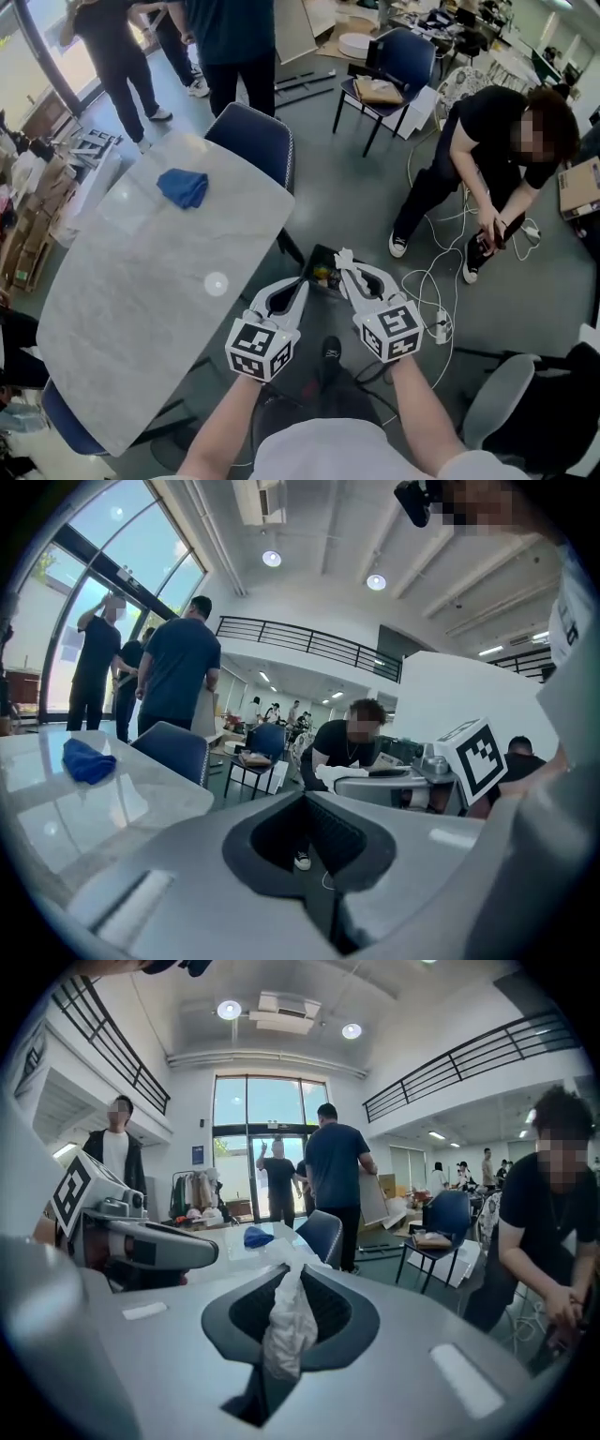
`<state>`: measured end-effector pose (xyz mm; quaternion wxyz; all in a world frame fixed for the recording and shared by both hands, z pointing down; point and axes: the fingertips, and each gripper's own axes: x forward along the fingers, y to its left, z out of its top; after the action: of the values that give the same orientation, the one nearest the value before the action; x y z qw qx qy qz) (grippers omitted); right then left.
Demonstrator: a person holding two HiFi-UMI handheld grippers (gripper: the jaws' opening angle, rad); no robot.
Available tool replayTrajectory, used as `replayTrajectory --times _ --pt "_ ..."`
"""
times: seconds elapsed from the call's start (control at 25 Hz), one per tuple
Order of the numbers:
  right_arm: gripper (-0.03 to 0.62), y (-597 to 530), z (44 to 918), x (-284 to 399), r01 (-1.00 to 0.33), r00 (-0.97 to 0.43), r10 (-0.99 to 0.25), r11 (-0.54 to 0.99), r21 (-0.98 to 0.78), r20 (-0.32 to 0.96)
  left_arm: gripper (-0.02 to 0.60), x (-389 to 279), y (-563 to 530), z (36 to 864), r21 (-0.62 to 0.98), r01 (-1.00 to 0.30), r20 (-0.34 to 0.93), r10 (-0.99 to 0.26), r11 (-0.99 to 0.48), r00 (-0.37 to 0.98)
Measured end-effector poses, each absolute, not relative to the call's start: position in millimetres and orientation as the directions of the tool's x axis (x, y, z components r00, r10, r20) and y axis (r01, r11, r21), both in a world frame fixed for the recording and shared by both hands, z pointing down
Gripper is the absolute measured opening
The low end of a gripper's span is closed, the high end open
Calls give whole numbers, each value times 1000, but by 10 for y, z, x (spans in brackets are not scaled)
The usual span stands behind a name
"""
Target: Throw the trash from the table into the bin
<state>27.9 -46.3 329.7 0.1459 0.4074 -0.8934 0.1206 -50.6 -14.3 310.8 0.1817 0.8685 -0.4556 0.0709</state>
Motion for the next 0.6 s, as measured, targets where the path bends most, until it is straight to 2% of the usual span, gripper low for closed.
replayTrajectory --times 0.32,0.6 --pt "54 -1049 4283 969 -806 -569 -674 571 -157 471 2 115 -773 4023 284 -799 396 -694 -531 601" --pt "54 -1346 5420 1199 -821 -541 -626 540 -188 562 2 341 -1105 5079 313 -802 479 -644 -510 596"
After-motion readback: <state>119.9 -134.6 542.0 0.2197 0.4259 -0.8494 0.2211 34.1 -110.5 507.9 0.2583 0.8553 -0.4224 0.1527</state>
